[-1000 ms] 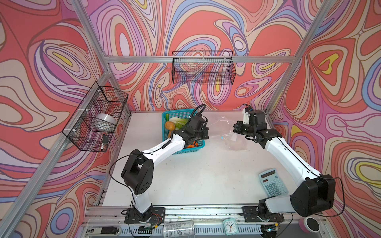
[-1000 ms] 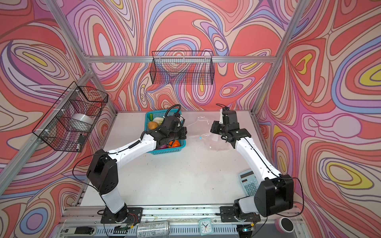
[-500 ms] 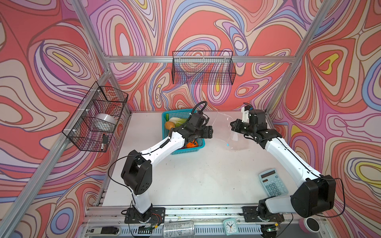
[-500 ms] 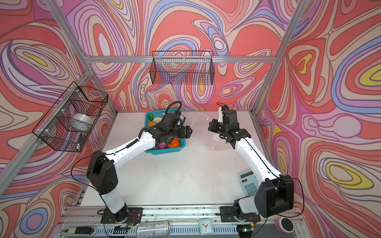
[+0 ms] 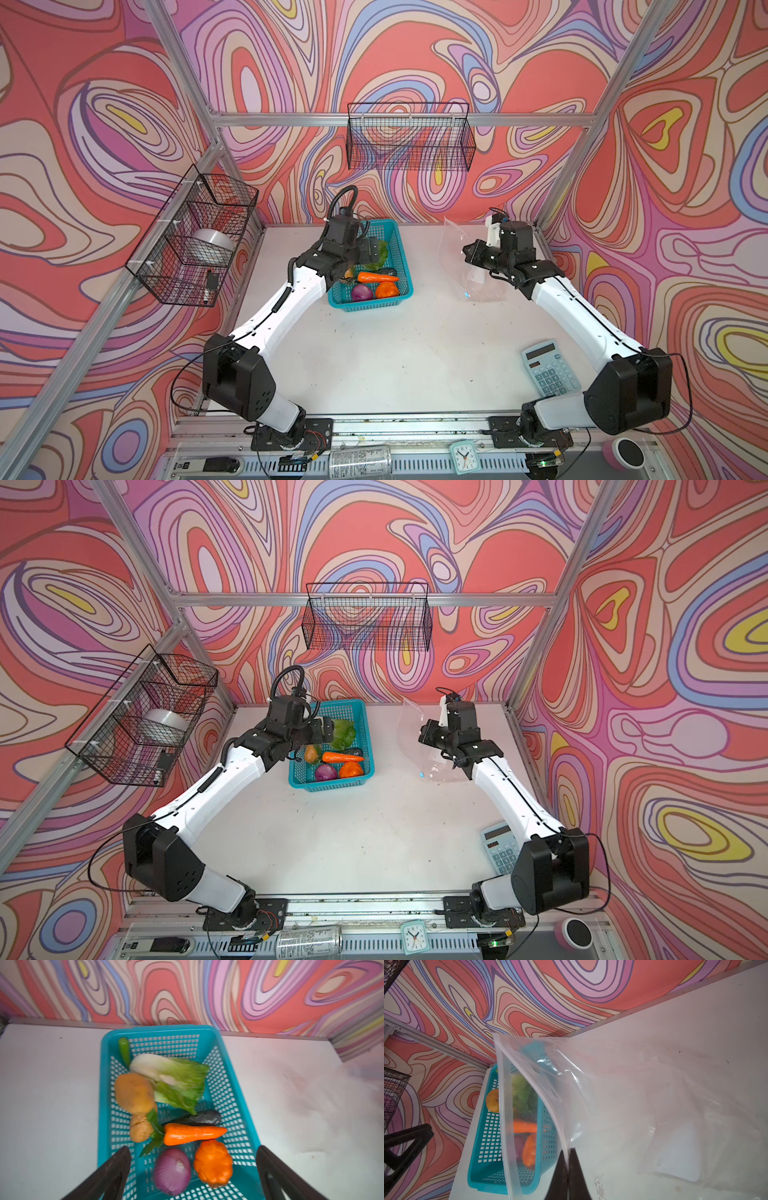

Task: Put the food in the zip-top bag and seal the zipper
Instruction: 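Release the bag from the left gripper while the right gripper holds it open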

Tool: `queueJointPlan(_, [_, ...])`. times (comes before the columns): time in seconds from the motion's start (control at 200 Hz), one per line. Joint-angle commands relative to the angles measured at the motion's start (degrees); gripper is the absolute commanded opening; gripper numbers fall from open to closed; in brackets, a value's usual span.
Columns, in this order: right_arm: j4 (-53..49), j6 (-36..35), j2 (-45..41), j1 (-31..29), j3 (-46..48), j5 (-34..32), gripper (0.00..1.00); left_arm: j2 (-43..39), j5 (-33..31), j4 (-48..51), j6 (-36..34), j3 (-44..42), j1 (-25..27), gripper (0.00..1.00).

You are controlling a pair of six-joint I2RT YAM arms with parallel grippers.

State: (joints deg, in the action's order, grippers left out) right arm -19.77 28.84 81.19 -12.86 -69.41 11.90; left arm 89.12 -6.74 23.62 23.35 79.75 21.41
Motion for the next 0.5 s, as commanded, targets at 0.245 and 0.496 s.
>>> queueJointPlan(0.245, [0.09,-0.41,-0.77,-0.23,1.19,-0.35,0.0,11.4,-1.48,-7.09,29.51,0.02,-5.87,0.95])
queueJointPlan(0.496, [0.08,-0.45,-1.51,-0.23,1.81,-0.53,0.0,17.61,-3.34,-10.37,47.94,2.64,-6.45,0.91])
